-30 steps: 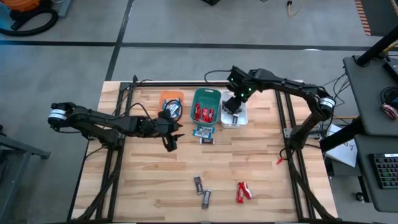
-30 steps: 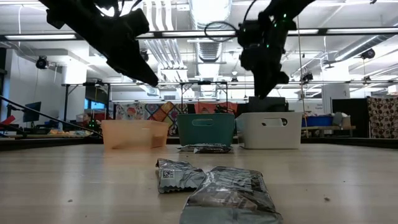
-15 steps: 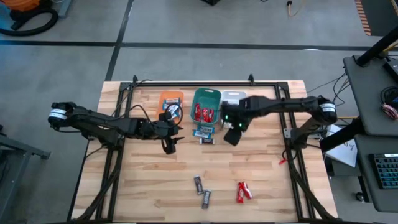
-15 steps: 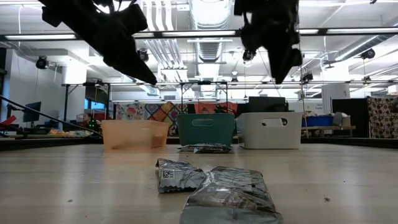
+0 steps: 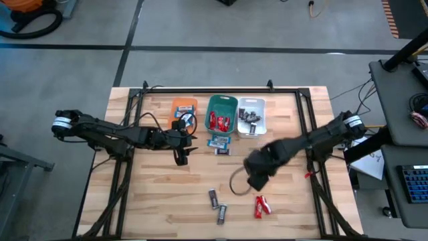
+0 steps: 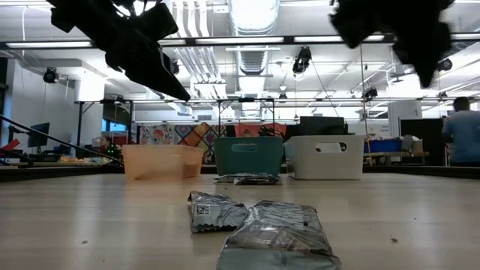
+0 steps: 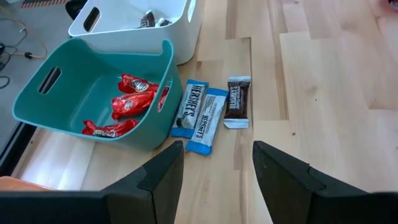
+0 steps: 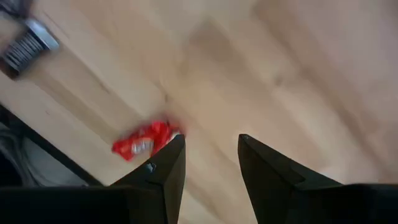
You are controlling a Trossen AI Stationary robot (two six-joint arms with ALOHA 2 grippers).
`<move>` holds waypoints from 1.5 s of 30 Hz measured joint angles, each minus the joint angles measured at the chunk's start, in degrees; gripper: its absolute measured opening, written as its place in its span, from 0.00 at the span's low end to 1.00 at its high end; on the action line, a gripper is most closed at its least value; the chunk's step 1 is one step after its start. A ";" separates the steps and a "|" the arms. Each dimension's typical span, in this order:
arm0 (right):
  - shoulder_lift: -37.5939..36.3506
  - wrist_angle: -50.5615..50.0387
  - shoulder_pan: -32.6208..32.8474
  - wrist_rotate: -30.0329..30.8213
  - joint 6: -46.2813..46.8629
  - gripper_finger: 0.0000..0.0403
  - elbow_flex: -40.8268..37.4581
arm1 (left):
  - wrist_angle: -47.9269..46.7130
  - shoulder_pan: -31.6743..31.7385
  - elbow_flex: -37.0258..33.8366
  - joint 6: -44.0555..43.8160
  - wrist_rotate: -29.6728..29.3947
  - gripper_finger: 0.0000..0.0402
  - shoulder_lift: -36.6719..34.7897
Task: Organize candy in baskets
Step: Put the red chocolate into the green bin
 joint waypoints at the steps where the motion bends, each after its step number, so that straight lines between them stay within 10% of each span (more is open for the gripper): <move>1: 0.09 0.38 1.55 -0.23 2.53 0.35 -0.53 | 0.01 0.00 0.00 0.11 -0.02 0.44 0.00; 11: 2.48 9.10 12.55 -0.73 25.02 0.35 -3.44 | 0.23 0.02 0.00 -0.26 -0.04 0.44 0.00; 30: 10.24 16.24 20.01 -0.15 30.49 0.27 -3.84 | 0.69 0.02 0.00 -1.16 -0.05 0.44 0.00; 45: 12.70 20.03 20.23 -0.12 35.15 0.58 -4.23 | 1.01 0.02 0.00 -0.09 -0.07 0.44 0.00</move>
